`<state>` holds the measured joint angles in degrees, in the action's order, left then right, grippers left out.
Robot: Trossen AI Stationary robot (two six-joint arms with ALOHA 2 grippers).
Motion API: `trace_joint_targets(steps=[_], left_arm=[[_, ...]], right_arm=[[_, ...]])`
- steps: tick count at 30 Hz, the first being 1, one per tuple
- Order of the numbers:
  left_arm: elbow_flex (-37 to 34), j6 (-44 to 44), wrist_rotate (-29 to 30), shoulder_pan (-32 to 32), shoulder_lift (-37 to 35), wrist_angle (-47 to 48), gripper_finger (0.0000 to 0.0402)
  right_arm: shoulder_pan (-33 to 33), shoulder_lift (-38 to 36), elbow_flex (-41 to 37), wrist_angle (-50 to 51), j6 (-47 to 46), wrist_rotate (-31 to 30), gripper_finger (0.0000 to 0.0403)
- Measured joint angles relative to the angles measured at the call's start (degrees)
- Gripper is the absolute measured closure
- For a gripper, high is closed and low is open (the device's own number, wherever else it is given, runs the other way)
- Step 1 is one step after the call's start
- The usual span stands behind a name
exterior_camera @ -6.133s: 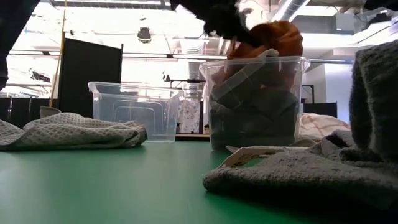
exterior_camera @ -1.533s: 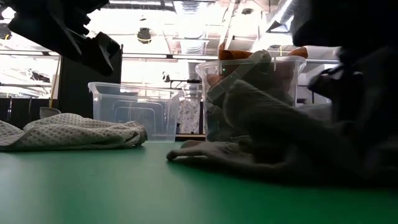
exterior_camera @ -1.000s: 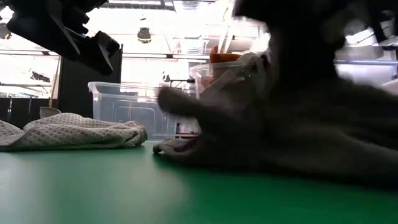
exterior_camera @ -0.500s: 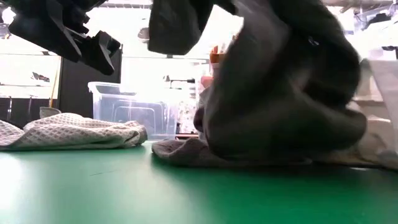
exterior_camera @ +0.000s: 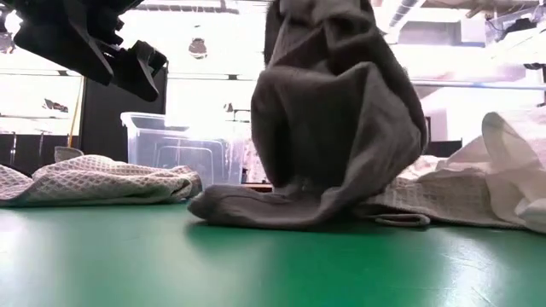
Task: Sort towels by color in basket
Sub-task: Put the dark gray towel into the right transparent bin
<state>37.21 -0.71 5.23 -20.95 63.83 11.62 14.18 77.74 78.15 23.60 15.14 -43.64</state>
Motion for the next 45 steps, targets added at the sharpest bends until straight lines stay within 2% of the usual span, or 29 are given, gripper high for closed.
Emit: trace_joint_targets(steps=[5,10,16,23,28,34,45], left_arm=[[0.0,-0.04,0.0,0.0,0.0,0.02,0.0166],[0.0,0.24,0.0,0.0,0.01,0.0,0.0166],[0.0,0.44,0.0,0.0,0.01,-0.01,0.0166],[0.0,-0.02,0.0,0.0,0.01,0.04,0.0166],[0.0,-0.03,0.0,0.0,0.01,-0.02,0.0166],[0.0,0.44,0.0,0.0,0.02,-0.02,0.0166],[0.0,0.9,0.0,0.02,0.02,-1.11,0.0166]], right_arm=[[-4.89,3.54,0.0,12.27,-10.07,3.69,0.0348],[-7.59,10.56,-0.04,21.55,-17.42,12.17,0.0344],[-10.11,18.88,-0.04,23.25,-20.75,24.42,0.0344],[-13.55,24.34,0.31,23.99,-24.01,34.0,0.0343],[-14.32,22.65,-0.03,24.18,-24.37,36.06,0.0342],[-14.26,15.26,-0.11,24.62,-24.35,36.04,0.0323],[-13.87,1.62,-0.09,24.44,-24.33,36.05,0.0182]])
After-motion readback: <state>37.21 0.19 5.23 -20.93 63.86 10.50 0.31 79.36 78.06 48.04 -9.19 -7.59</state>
